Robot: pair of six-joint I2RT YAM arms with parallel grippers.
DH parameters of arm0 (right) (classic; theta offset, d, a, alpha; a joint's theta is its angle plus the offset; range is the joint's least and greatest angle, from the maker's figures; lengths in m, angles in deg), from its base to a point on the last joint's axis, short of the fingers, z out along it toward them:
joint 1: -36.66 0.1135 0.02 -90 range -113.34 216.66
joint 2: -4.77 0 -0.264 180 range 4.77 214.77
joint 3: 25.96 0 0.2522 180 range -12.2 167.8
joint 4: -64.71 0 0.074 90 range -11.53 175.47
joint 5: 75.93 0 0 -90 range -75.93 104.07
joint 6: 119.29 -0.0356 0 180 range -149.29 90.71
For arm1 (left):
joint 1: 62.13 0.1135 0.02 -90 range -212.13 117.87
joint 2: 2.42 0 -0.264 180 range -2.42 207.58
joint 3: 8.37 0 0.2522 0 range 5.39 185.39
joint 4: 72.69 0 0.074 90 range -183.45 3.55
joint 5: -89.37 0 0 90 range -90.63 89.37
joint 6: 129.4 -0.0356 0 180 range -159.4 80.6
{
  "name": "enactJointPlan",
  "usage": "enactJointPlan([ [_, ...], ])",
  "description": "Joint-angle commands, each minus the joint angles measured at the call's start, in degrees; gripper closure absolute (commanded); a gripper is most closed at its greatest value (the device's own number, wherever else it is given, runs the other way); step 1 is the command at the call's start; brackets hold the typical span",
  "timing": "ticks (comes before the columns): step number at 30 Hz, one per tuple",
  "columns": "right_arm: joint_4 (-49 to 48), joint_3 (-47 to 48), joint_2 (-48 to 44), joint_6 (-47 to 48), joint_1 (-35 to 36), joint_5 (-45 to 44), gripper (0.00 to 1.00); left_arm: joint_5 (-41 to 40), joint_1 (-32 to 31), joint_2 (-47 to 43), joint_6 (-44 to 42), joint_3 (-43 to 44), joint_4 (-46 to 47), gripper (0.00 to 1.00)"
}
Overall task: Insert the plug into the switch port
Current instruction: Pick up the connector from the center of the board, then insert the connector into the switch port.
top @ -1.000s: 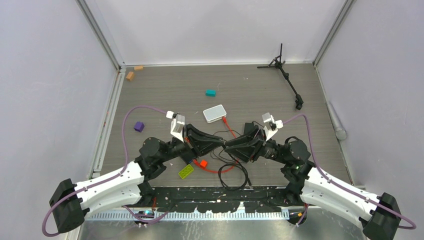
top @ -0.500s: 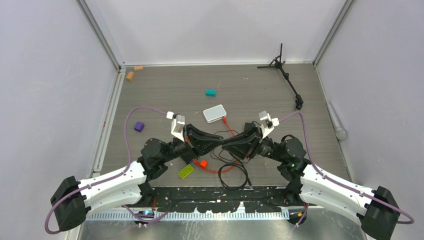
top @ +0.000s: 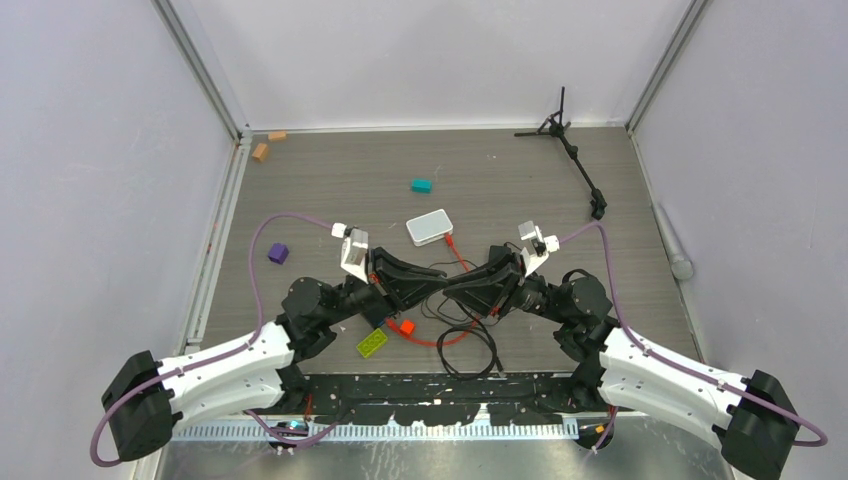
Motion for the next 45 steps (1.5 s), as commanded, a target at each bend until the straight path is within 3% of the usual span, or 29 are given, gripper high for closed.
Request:
enactJointPlan([
  [1,-2.3,-0.2,0.2,-0.4,-0.1,-0.3,0.67,-2.1,0.1,-1.8,-1.3,0.4,3.8,1.0],
  [5,-2.2,-0.4,0.2,-0.6,-0.1,-0.2,0.62,-2.7,0.1,-3.4,-1.4,0.3,2.9,1.0],
  [13,-3.1,-0.6,-0.1,-1.4,-0.1,-0.4,0.61,-2.4,0.1,-4.2,-1.0,0.0,2.1,1.0],
  [19,-4.8,0.0,0.3,-1.9,-0.1,0.0,0.52,-1.9,0.1,-3.0,-0.2,-0.4,3.2,1.0],
  [28,-5.8,0.5,1.6,-2.3,-0.1,0.6,0.66,-1.6,0.1,-1.9,0.1,-0.4,4.3,1.0],
  [30,-6.4,0.2,2.2,-2.6,-0.1,0.6,0.76,-1.7,0.1,-1.5,0.2,-0.5,4.6,1.0],
  [32,-7.3,-0.1,2.2,-2.6,-0.1,0.3,0.97,-1.8,0.1,-1.3,0.3,-0.5,4.8,1.0],
  [33,-6.7,-0.1,1.7,-2.4,-0.1,-0.2,0.99,-2.0,0.1,-1.3,0.4,-0.5,4.5,0.99],
  [34,-4.8,0.2,0.8,-1.6,-0.1,-0.7,1.0,-2.3,0.1,-1.4,0.5,-0.4,3.9,0.86],
  [36,3.8,1.9,-2.2,2.3,-0.1,-2.2,1.0,-3.6,0.1,-2.6,0.0,0.5,0.3,0.47],
  [37,9.8,3.1,-4.4,4.9,-0.1,-3.6,1.0,-4.3,0.1,-3.8,-0.7,1.4,-3.4,0.36],
  [40,26.8,5.9,-12.5,12.7,-0.1,-11.0,1.0,-6.9,0.1,-8.1,-3.7,5.0,-18.4,0.26],
  [45,46.3,11.5,-21.9,20.2,-0.1,-20.0,0.99,-13.9,0.2,-13.8,-7.5,8.5,-34.4,0.26],
])
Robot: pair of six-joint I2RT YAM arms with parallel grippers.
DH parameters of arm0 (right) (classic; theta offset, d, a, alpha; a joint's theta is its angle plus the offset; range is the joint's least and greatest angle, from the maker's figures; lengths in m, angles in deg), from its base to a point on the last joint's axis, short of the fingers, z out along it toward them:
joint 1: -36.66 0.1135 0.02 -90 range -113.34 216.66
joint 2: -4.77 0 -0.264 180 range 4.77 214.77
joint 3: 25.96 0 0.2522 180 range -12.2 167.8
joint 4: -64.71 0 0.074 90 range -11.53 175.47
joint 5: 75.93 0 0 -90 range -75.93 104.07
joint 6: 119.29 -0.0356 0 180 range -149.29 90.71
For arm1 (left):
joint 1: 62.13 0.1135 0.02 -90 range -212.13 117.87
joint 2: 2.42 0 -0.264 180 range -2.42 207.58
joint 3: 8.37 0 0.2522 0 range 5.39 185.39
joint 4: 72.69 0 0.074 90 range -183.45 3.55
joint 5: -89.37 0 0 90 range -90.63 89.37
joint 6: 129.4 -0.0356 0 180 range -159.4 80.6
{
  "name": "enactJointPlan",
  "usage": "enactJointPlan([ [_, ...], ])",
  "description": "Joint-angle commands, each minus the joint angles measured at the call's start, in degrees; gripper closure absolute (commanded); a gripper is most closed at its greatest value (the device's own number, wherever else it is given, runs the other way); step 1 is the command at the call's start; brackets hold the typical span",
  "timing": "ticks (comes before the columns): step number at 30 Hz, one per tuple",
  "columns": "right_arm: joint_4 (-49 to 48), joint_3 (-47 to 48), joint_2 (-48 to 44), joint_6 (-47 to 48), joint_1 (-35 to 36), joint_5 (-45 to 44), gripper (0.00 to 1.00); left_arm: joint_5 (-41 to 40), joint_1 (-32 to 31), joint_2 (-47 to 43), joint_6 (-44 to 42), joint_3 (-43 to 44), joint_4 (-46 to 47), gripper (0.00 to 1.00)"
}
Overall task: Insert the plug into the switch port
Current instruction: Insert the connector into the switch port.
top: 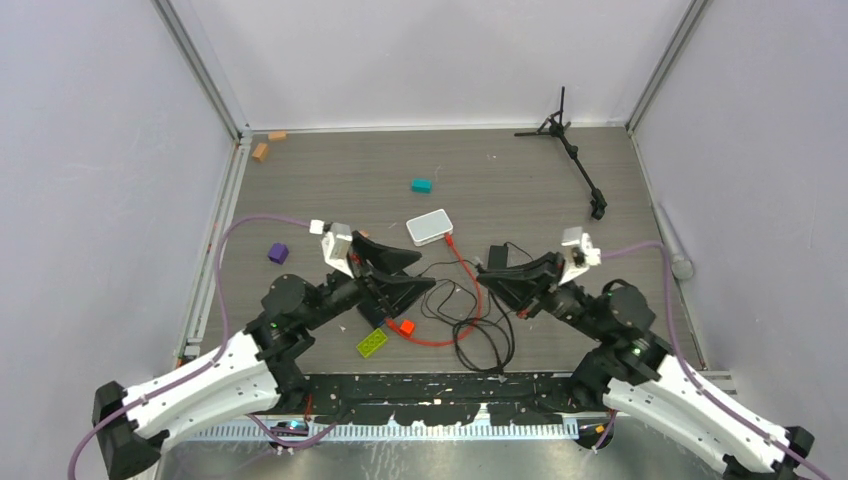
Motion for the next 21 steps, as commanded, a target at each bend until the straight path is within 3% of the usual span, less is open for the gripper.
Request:
enactJointPlan([
  [1,19.3,8.4,-4.4,9.4,0.0,-8.2,1.0,-6.6,0.2,-4.4,-4.9,4.9,-15.3,0.27],
  [6,17.9,14.4,3.2,8.1,2.5,1.1,1.0,-2.4,0.7,-1.0,-5.9,5.8,-16.2,0.3],
  [15,17.4,22.2,13.7,17.4,28.5,-5.4,0.99,4.0,0.8,0.8,-8.5,5.1,-12.1,0.36],
  [21,12.4,21.5,18.3,19.1,35.5,-11.7,1.0,14.1,0.8,-0.7,-9.7,3.5,-6.5,0.42],
])
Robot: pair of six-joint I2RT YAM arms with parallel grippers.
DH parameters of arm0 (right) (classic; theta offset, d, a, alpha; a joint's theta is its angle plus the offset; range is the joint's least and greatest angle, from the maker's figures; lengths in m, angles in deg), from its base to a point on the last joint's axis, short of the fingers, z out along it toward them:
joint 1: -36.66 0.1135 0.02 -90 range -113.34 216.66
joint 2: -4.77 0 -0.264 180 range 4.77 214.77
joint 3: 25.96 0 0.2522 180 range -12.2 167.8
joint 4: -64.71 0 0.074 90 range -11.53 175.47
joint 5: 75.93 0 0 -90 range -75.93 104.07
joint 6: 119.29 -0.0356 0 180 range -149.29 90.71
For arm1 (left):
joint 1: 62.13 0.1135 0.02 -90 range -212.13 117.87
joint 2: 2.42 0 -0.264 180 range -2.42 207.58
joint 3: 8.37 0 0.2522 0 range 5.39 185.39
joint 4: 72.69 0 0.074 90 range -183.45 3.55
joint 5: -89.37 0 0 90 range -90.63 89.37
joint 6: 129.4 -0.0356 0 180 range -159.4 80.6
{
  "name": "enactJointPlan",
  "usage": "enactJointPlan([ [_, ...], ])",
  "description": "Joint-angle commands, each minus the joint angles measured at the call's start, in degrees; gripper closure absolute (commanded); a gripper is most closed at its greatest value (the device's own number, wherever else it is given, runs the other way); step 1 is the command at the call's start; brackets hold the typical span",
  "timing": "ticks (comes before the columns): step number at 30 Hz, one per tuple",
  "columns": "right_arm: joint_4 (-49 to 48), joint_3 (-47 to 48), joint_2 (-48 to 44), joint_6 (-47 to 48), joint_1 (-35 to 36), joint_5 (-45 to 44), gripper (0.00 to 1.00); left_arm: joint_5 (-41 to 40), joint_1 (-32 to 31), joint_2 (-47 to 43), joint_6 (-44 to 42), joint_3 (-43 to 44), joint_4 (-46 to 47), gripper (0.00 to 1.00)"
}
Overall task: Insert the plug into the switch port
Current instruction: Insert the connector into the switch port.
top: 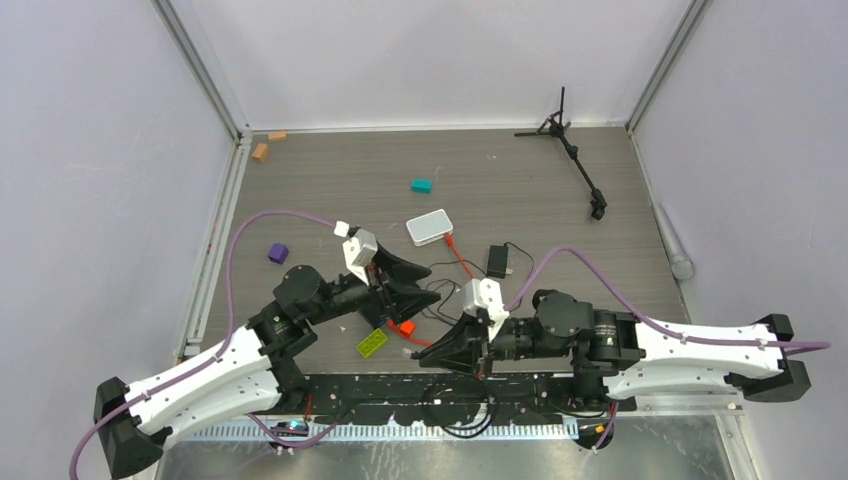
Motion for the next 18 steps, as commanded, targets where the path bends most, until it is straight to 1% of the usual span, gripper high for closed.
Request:
enactJointPlan([
  [1,-7.9,-0.3,-0.3,2.3,2.0,-6.9,1.0,9.7,0.2,-1.9,-2.2,-0.8,7.0,0.44],
  [5,-9.8,-2.0,-1.9,1.7,2.0,-7.4,1.0,13.3,0.2,-2.9,-2.3,-1.2,7.7,0.46],
  [10,-8.7,-1.4,-1.5,1.6,1.9,-6.9,1.0,13.3,0.2,-2.3,-2.1,-1.9,7.5,0.46],
  [12,-7.9,-1.2,-0.9,1.7,2.0,-7.4,1.0,10.4,0.2,-1.9,-2.0,-1.6,5.5,0.44],
  [13,-6.8,-1.0,-0.6,1.6,2.0,-10.5,0.99,6.9,0.2,-1.7,-2.1,-0.7,2.8,0.44],
  [15,-4.0,-0.2,0.2,2.0,1.9,-15.5,1.0,-2.1,0.6,0.9,-4.3,3.0,-6.5,0.44],
  [16,-2.4,0.2,0.9,2.5,2.0,-17.7,1.0,-4.4,1.9,2.9,-4.9,4.8,-10.8,0.44],
  [17,-0.6,0.8,1.5,3.9,1.9,-20.1,1.0,-4.4,3.9,5.1,-4.8,5.7,-12.2,0.44],
  [18,1.8,1.6,2.3,4.9,1.8,-22.7,1.0,-2.0,7.6,7.2,-3.3,5.6,-10.2,0.44],
])
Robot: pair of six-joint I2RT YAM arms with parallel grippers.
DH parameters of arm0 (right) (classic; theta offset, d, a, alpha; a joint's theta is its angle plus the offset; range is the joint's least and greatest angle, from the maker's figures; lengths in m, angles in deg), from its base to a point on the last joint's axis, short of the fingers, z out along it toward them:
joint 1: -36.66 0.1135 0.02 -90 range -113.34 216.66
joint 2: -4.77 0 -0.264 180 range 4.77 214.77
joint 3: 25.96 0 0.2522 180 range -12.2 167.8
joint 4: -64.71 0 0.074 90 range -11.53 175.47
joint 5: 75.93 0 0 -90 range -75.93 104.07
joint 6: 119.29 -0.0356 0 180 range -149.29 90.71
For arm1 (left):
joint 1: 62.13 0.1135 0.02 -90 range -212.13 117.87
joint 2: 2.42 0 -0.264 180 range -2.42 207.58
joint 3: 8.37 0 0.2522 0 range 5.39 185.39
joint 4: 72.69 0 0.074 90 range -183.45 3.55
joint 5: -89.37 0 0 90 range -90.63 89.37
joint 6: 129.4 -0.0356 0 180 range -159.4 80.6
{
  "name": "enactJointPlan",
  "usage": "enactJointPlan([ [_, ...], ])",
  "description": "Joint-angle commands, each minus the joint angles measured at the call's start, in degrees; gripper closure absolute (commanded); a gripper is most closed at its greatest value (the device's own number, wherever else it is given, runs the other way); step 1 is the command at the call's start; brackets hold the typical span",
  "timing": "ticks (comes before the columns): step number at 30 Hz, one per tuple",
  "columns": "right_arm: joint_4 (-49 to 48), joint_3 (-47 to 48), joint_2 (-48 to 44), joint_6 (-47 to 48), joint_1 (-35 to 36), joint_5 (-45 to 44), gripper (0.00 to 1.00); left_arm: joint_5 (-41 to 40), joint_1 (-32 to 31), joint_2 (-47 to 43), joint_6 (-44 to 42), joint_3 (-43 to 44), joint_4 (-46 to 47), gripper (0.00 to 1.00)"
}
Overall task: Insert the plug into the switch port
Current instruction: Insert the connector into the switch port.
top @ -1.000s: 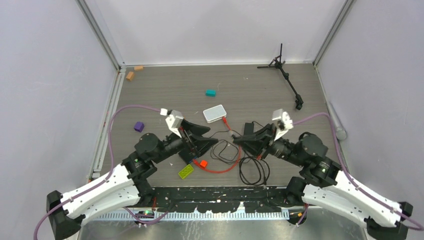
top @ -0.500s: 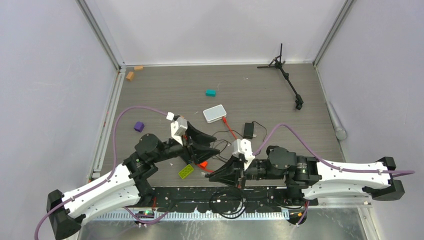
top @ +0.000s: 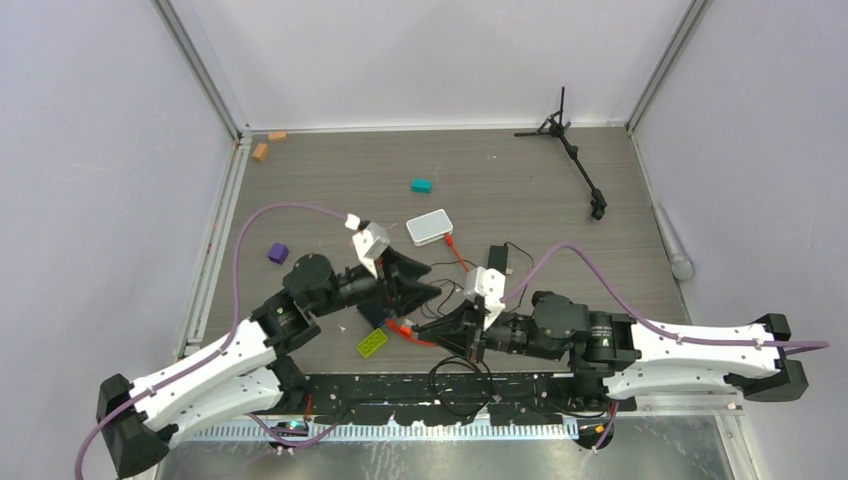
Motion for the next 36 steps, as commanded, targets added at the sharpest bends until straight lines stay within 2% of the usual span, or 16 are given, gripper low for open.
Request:
enactJointPlan([
  [1,6.8,4.4,2.6,4.3,-0.1,-12.9,1.0,-2.5,10.8,7.4,2.0,3.8,-2.7,0.44],
  [3,9.3,5.3,3.3,4.7,-2.6,-15.0,1.0,3.5,19.4,11.6,6.2,3.1,3.8,0.44],
  [6,12.6,5.1,3.6,2.2,-10.9,-11.3,1.0,2.2,24.5,18.0,2.7,5.0,5.3,0.44],
  [10,13.9,3.2,7.2,1.0,-21.8,-12.3,0.99,-3.4,24.8,26.4,-5.5,8.6,6.6,0.44],
  [13,12.6,3.2,14.8,1.5,-26.6,-13.6,1.0,-3.8,25.5,33.9,-8.0,11.1,11.2,0.43],
  [20,3.6,4.6,32.4,0.4,-34.9,-9.0,1.0,-1.7,27.4,53.1,-10.9,17.7,20.7,0.41],
  [25,-1.5,7.3,42.6,-1.4,-38.5,-7.7,1.0,1.1,29.5,65.0,-8.9,25.7,20.3,0.38],
  [31,-5.4,10.8,52.1,-3.2,-42.5,-3.1,1.0,-0.5,30.6,71.0,-8.4,31.5,17.0,0.33],
  [36,-6.1,13.4,57.0,-2.0,-43.4,-3.2,1.0,1.1,30.7,73.1,-7.7,33.3,12.9,0.33],
])
